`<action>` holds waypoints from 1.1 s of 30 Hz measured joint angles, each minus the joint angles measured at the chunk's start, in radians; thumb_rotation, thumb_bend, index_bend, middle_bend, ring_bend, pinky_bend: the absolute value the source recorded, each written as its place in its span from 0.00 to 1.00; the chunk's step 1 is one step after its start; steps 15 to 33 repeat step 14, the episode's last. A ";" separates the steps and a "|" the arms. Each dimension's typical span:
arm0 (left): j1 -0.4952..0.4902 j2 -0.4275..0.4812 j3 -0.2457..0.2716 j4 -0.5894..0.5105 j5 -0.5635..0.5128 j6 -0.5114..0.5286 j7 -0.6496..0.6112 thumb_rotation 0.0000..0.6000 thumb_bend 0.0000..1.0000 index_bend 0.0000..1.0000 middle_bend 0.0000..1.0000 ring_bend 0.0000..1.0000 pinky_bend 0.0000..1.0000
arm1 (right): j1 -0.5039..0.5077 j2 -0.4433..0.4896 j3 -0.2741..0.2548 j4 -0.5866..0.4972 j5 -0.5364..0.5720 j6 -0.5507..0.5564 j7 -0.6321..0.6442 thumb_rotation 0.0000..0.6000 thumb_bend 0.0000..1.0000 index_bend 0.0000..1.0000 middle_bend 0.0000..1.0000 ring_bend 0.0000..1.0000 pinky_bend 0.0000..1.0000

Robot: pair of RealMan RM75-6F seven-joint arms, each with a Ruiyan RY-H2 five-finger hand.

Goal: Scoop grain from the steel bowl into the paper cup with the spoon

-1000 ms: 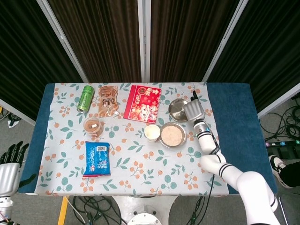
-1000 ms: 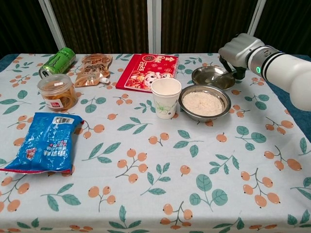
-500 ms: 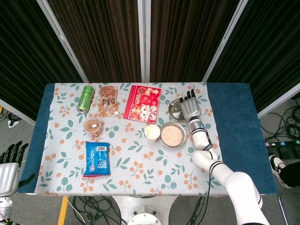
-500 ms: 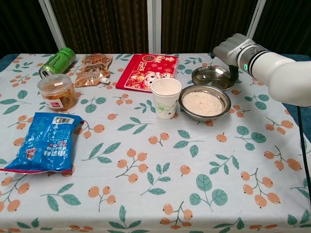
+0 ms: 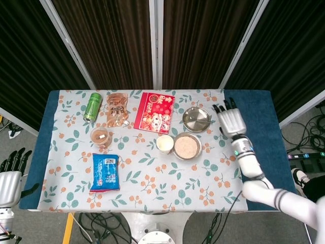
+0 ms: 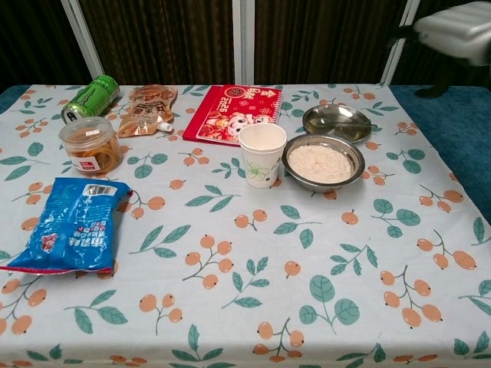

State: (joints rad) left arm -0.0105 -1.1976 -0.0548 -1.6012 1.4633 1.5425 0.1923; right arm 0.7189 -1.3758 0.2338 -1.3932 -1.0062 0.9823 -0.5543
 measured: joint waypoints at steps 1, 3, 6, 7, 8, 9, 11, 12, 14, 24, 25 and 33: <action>0.000 0.001 0.000 -0.003 -0.001 0.000 0.004 1.00 0.06 0.17 0.16 0.10 0.20 | -0.036 0.048 -0.010 -0.052 -0.025 0.028 0.049 1.00 0.22 0.15 0.21 0.04 0.00; 0.000 0.002 -0.001 -0.009 -0.002 0.003 0.011 1.00 0.06 0.17 0.16 0.10 0.20 | -0.125 0.135 -0.040 -0.138 -0.097 0.103 0.173 1.00 0.22 0.13 0.20 0.02 0.00; 0.004 0.006 0.003 -0.024 0.002 0.013 0.023 1.00 0.06 0.17 0.16 0.10 0.20 | -0.260 0.207 -0.097 -0.194 -0.228 0.235 0.349 1.00 0.22 0.12 0.18 0.00 0.00; 0.007 0.007 0.005 -0.030 0.005 0.017 0.028 1.00 0.06 0.17 0.16 0.10 0.20 | -0.299 0.223 -0.116 -0.202 -0.271 0.276 0.398 1.00 0.22 0.12 0.17 0.00 0.00; 0.008 0.008 0.007 -0.036 0.008 0.020 0.033 1.00 0.06 0.17 0.16 0.10 0.20 | -0.350 0.241 -0.143 -0.210 -0.327 0.331 0.456 1.00 0.22 0.12 0.17 0.00 0.00; 0.010 0.009 0.009 -0.041 0.012 0.023 0.037 1.00 0.06 0.17 0.16 0.10 0.20 | -0.385 0.252 -0.163 -0.214 -0.368 0.371 0.493 1.00 0.22 0.12 0.17 0.00 0.00; 0.013 0.011 0.014 -0.053 0.020 0.031 0.045 1.00 0.06 0.17 0.16 0.10 0.20 | -0.449 0.268 -0.203 -0.217 -0.449 0.457 0.550 1.00 0.22 0.11 0.17 0.00 0.00; 0.015 0.011 0.016 -0.057 0.023 0.034 0.048 1.00 0.06 0.17 0.16 0.10 0.20 | -0.473 0.271 -0.217 -0.215 -0.475 0.490 0.565 1.00 0.22 0.11 0.17 0.00 0.00; 0.019 0.012 0.020 -0.064 0.027 0.039 0.051 1.00 0.06 0.17 0.16 0.10 0.20 | -0.520 0.273 -0.242 -0.213 -0.524 0.550 0.590 1.00 0.22 0.11 0.17 0.00 0.00; 0.019 0.012 0.020 -0.064 0.027 0.039 0.051 1.00 0.06 0.17 0.16 0.10 0.20 | -0.520 0.273 -0.242 -0.213 -0.524 0.550 0.590 1.00 0.22 0.11 0.17 0.00 0.00; 0.019 0.012 0.020 -0.064 0.027 0.039 0.051 1.00 0.06 0.17 0.16 0.10 0.20 | -0.520 0.273 -0.242 -0.213 -0.524 0.550 0.590 1.00 0.22 0.11 0.17 0.00 0.00; 0.019 0.012 0.020 -0.064 0.027 0.039 0.051 1.00 0.06 0.17 0.16 0.10 0.20 | -0.520 0.273 -0.242 -0.213 -0.524 0.550 0.590 1.00 0.22 0.11 0.17 0.00 0.00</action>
